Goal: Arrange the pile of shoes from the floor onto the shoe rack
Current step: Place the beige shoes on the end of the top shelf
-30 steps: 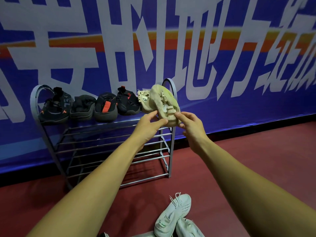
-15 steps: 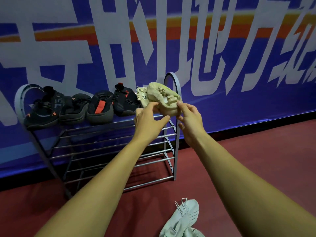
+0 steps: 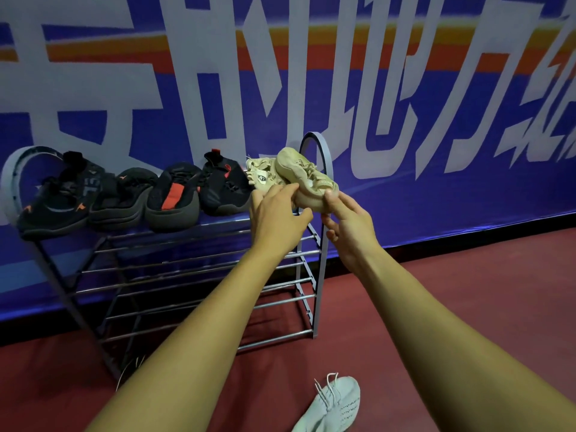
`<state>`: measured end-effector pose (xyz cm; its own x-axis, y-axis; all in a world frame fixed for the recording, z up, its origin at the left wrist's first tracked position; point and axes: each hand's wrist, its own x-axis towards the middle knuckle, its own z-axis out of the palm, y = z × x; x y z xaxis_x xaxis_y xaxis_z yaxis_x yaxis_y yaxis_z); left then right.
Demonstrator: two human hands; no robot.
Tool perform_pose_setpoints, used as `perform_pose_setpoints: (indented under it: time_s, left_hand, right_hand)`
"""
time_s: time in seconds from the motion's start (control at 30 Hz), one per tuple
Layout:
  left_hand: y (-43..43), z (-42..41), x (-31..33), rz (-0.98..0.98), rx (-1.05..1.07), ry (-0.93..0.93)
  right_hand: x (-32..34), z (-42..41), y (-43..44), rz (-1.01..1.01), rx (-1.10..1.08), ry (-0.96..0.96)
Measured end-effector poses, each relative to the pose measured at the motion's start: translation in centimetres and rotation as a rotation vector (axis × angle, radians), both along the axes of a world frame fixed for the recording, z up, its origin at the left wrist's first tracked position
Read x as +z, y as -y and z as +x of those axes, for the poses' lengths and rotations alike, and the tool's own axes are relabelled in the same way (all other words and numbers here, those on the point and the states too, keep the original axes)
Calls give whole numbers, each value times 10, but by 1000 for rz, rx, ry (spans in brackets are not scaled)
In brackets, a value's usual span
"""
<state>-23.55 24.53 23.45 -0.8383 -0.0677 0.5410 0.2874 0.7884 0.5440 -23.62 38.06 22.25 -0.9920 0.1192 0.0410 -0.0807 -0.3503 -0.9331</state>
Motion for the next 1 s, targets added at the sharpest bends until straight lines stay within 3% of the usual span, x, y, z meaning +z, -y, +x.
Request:
perform_pose_setpoints:
  time_s: [0.1, 0.37, 0.67, 1.0]
  left_hand:
    - [-3, -1, 1, -14, 24, -22]
    - [-8, -9, -1, 28, 58, -44]
    - [15, -5, -8, 4, -104, -32]
    - [49, 41, -14, -58, -203, 72]
  right_hand:
    - [-4, 0, 3, 55, 17, 13]
    - [-9, -12, 10, 220, -202, 16]
    - [-5, -26, 24, 354, -306, 37]
    - [-11, 20, 34, 648, -121, 112]
